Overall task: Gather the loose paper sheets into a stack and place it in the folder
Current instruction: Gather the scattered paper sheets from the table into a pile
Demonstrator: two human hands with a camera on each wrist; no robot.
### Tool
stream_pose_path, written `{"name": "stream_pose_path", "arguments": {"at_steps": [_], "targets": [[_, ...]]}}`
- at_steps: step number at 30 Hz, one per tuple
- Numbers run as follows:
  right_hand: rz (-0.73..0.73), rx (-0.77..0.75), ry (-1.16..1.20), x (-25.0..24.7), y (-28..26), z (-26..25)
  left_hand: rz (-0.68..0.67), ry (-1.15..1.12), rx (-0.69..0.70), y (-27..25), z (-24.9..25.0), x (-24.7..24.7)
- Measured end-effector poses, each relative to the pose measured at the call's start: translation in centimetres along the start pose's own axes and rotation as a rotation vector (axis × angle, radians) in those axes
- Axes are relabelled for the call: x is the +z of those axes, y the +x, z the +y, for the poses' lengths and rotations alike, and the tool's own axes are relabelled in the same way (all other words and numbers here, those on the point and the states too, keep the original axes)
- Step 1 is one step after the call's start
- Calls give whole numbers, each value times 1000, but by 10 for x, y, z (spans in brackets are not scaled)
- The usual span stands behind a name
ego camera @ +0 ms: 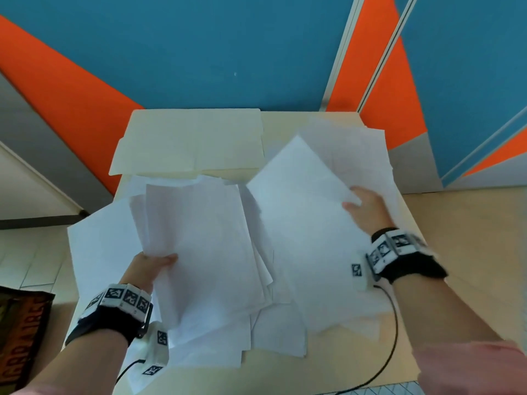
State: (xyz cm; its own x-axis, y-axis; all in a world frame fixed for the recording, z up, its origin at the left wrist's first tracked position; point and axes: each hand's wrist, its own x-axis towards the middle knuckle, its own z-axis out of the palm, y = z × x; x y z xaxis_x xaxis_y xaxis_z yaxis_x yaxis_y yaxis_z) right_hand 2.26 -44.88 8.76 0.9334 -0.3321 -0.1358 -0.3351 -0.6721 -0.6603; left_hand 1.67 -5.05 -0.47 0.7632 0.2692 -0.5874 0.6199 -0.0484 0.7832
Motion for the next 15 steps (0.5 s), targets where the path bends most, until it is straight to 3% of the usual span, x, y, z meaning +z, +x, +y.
{"name": "stream_pose_path", "arguments": {"at_steps": [3,6,11,15], "targets": [[72,-142,85,-54,5,-27,-6,-16,18,-2,5,7],[34,-169,347,-69,6,-41,-58,-8,26,-6,13,19],[-126,16,576,-2,2,-47,-249,-95,47,-20,32,44],[-304,172,560,58,-7,-34,-362,-89,72,-34,46,58]]}}
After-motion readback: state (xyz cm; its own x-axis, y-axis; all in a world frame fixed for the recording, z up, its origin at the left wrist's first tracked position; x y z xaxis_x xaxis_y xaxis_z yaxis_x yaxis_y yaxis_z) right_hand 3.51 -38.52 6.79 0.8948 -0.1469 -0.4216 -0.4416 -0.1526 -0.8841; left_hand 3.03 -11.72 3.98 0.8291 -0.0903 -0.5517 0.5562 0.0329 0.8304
